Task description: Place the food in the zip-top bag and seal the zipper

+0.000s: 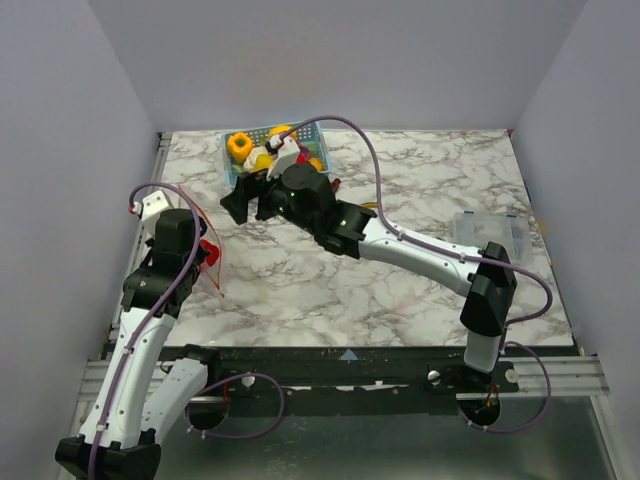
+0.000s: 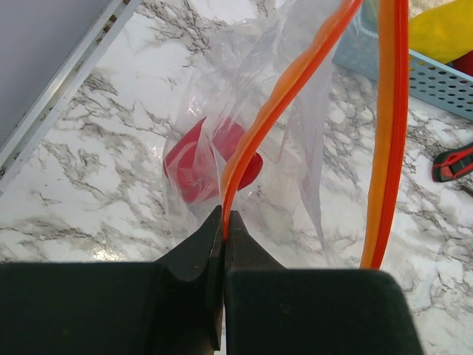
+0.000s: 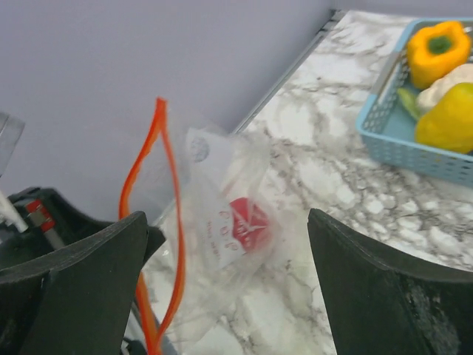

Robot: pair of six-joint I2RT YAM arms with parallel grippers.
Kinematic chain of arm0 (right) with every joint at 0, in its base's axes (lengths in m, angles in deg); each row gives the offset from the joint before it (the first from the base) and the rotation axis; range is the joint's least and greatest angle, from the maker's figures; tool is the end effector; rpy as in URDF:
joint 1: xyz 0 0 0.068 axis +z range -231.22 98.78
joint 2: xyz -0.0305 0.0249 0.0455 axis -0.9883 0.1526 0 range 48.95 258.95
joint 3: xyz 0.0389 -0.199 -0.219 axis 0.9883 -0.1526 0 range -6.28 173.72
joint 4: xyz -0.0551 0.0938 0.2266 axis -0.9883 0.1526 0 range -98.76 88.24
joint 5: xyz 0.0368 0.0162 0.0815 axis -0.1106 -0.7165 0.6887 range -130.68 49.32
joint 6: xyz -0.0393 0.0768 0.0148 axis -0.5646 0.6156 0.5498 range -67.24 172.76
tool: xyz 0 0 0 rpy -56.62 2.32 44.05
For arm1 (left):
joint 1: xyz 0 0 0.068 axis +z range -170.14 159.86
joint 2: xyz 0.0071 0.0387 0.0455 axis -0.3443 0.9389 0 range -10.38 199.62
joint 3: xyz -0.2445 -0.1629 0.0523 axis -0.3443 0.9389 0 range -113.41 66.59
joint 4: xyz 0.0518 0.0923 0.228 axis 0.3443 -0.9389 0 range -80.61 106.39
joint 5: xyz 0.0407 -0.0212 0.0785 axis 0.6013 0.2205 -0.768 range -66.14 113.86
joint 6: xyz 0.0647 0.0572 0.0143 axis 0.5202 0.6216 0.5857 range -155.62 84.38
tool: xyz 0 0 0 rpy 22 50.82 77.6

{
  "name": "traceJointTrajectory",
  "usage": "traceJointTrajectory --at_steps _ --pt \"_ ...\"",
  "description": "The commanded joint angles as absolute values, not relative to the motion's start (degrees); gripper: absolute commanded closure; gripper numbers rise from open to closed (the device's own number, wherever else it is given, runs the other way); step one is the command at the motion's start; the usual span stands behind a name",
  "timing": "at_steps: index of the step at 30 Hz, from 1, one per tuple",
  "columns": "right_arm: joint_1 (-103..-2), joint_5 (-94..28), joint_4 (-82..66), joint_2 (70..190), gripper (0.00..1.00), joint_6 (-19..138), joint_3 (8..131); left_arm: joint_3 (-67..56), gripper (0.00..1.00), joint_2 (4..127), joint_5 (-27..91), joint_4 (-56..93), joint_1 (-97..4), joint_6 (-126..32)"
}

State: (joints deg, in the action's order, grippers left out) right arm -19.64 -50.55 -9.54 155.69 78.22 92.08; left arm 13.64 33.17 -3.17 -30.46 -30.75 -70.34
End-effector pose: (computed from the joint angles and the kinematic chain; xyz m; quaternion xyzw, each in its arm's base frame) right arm 0.2464 0.4274 0.3969 -0.1786 0.7302 0.4050 0.5204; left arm 0.1484 0.0081 0.3239 -0.2833 0.8310 0.0275 0.4780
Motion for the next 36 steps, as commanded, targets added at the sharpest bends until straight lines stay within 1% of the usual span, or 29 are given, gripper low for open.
traceJointTrajectory --at_steps 1,6,11,16,23,26,31,36 --pt "-23.98 -52.98 -11.77 154.23 0.08 77.69 91.0 11.29 1.0 35.04 -6.62 -31.58 -30.51 -68.77" --pt "-27.59 -56.12 -15.11 158.38 0.08 77.56 90.74 10.36 1.0 37.87 -6.18 -31.28 -30.51 -67.07" --pt "-30.53 -56.59 -16.8 166.38 0.08 77.07 95.93 10.83 1.0 39.96 1.39 -27.12 -30.51 -63.05" --pt "-32.01 -57.53 -18.16 176.16 0.08 74.05 104.82 12.38 1.0 42.25 6.38 -24.34 -30.51 -61.03" --pt "-33.22 -59.22 -16.49 189.77 0.08 69.85 121.86 13.57 1.0 41.87 7.15 -22.88 -30.25 -60.4" --pt "-33.36 -60.01 -15.58 193.97 0.08 68.32 126.6 13.83 1.0 41.87 7.76 -22.81 -30.08 -60.4" --pt "-33.52 -62.5 -17.11 195.86 0.08 67.38 127.4 14.1 1.0 41.65 8.38 -22.59 -29.81 -60.49" --pt "-33.54 -62.47 -17.64 198.32 0.09 66.54 128.35 14.3 1.0 41.5 9.03 -22.43 -29.48 -60.58"
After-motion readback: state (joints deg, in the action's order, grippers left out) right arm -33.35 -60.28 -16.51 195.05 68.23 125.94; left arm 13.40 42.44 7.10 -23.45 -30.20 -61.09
